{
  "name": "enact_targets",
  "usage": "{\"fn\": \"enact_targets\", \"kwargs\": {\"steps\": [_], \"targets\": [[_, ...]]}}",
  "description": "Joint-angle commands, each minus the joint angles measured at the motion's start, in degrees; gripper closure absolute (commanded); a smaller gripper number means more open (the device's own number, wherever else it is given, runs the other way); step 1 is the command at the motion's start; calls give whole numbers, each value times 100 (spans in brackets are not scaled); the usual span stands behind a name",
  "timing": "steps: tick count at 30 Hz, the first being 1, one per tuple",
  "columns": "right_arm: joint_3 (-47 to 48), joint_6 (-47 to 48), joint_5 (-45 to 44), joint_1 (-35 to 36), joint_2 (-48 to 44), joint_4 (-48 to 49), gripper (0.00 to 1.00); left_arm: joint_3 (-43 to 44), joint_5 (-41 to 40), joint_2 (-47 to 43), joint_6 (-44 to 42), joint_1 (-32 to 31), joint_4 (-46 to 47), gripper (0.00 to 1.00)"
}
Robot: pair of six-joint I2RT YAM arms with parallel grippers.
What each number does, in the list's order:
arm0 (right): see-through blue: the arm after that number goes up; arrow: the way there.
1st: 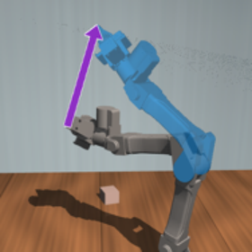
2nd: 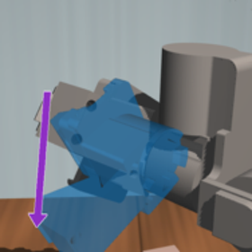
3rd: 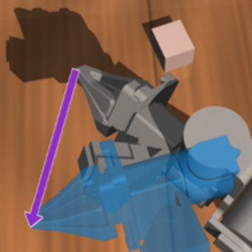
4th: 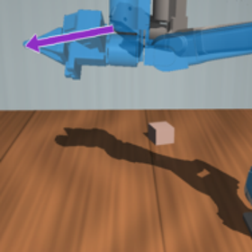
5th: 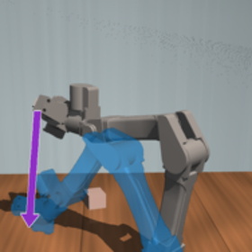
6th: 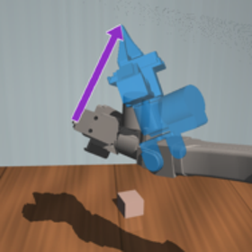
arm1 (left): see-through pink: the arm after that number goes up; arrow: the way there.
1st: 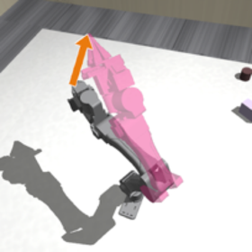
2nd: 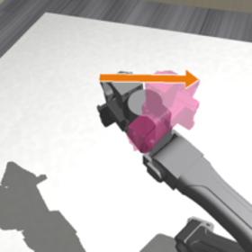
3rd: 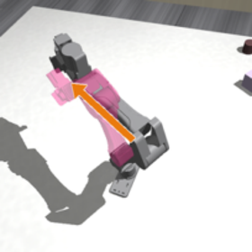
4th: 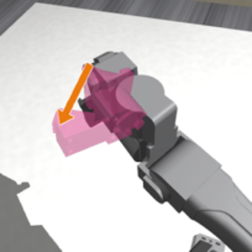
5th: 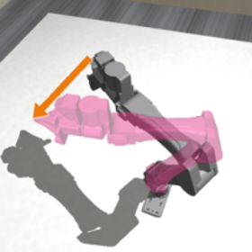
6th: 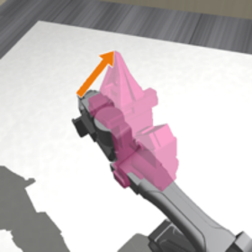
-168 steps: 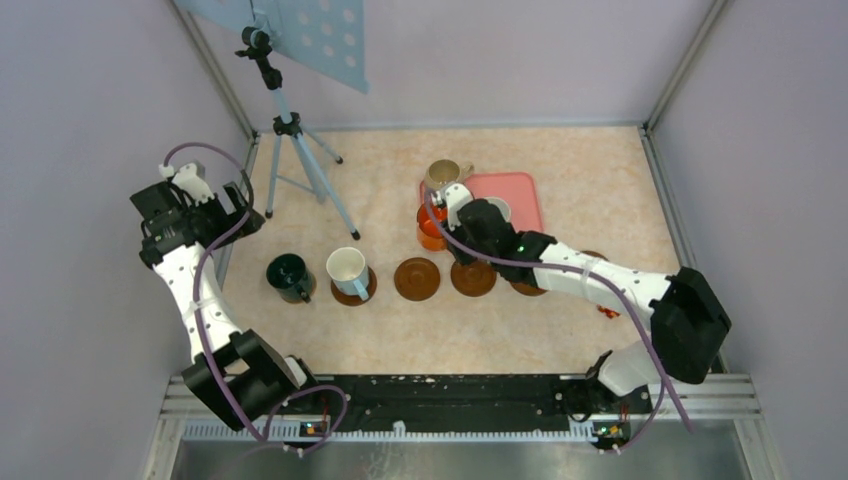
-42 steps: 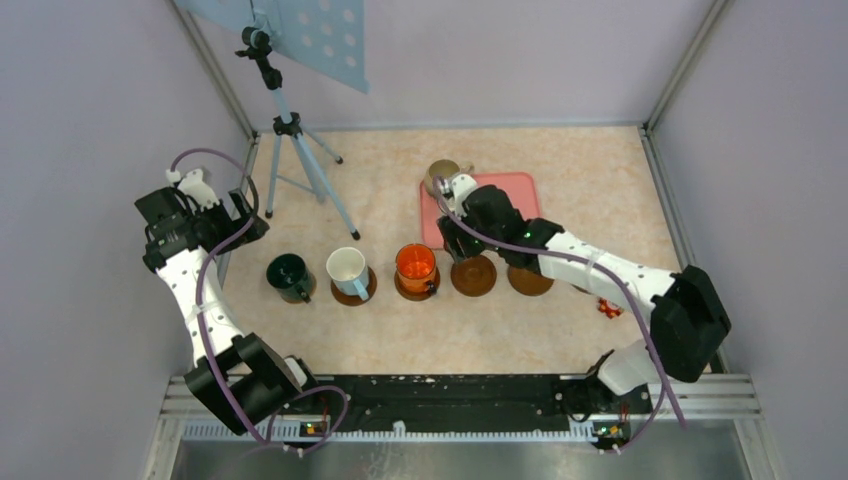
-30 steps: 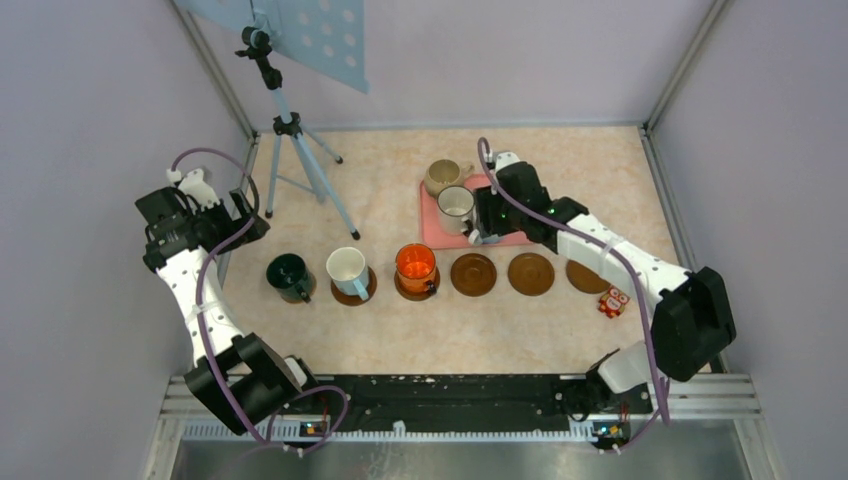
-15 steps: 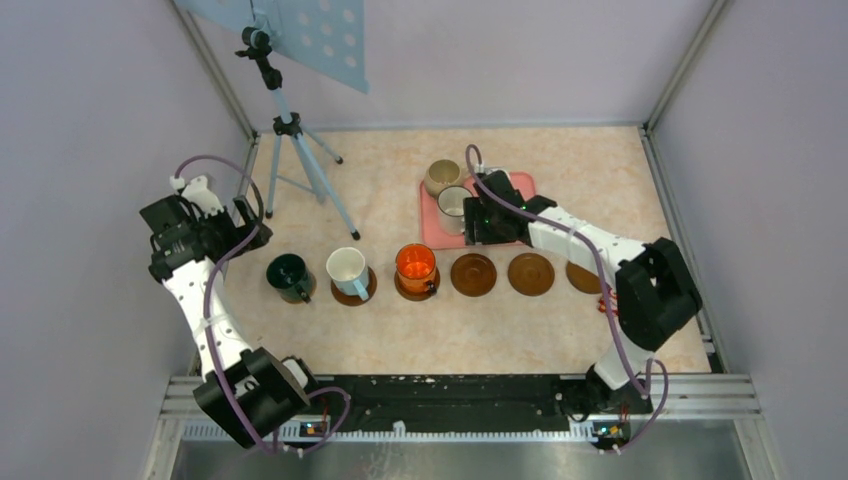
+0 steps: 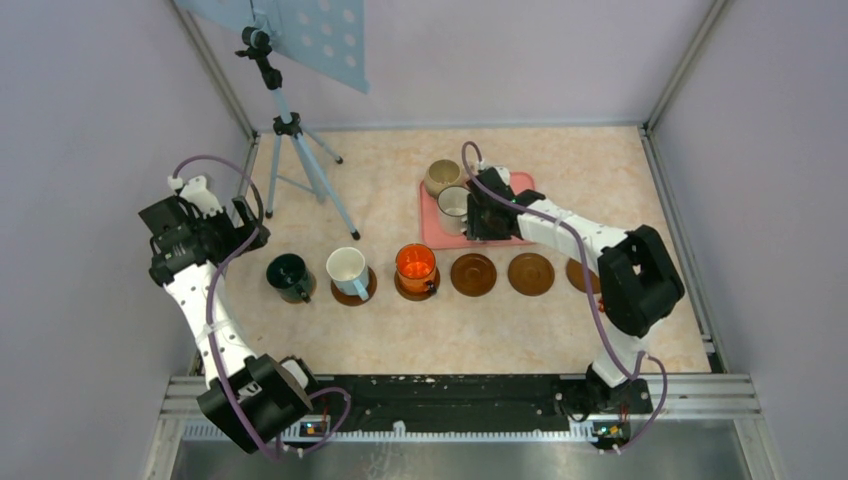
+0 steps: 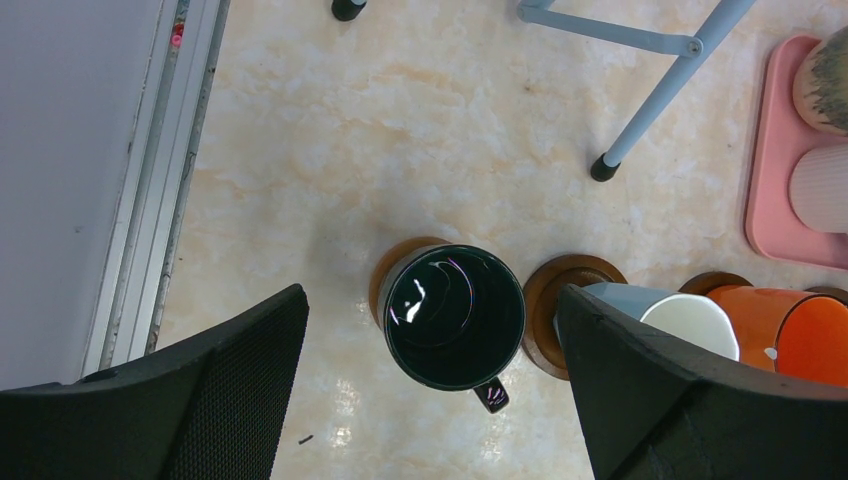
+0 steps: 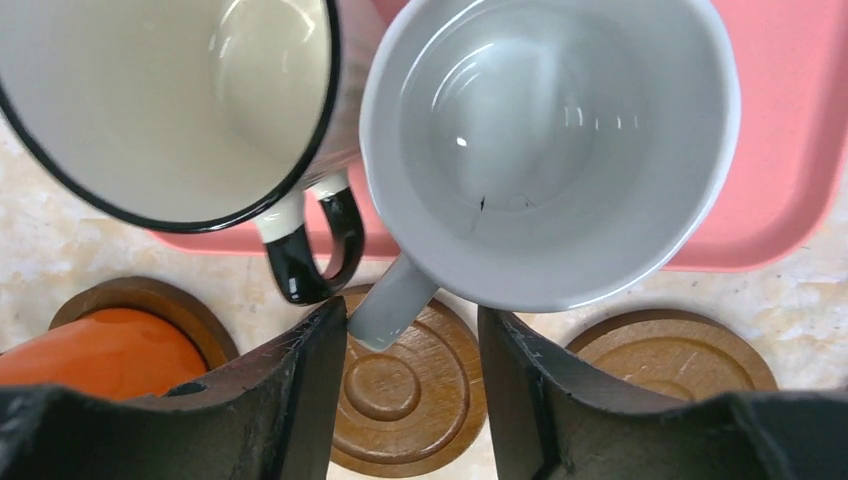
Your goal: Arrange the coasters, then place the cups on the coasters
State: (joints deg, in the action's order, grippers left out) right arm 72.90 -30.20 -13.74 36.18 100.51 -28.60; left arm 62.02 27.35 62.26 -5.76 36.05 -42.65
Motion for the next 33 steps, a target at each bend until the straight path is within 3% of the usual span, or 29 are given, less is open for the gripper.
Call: {"fn": "enact_targets", "kwargs": {"steps": [1,10,22,33], "targets": [[-72,96,-361,-250,-226,-57,51,29,-15,-10,-47,-16,123,1],[-415,599,-214,-761,-456,16,56,122,96,187,34,-13,187,1],[-600,1925,527,-1137,-318,1286,58,169,92,219,46,-11,187,1],[-734,2182,901,-1427,-197,1380,82,226,110,249,57,-13,178,1]]}}
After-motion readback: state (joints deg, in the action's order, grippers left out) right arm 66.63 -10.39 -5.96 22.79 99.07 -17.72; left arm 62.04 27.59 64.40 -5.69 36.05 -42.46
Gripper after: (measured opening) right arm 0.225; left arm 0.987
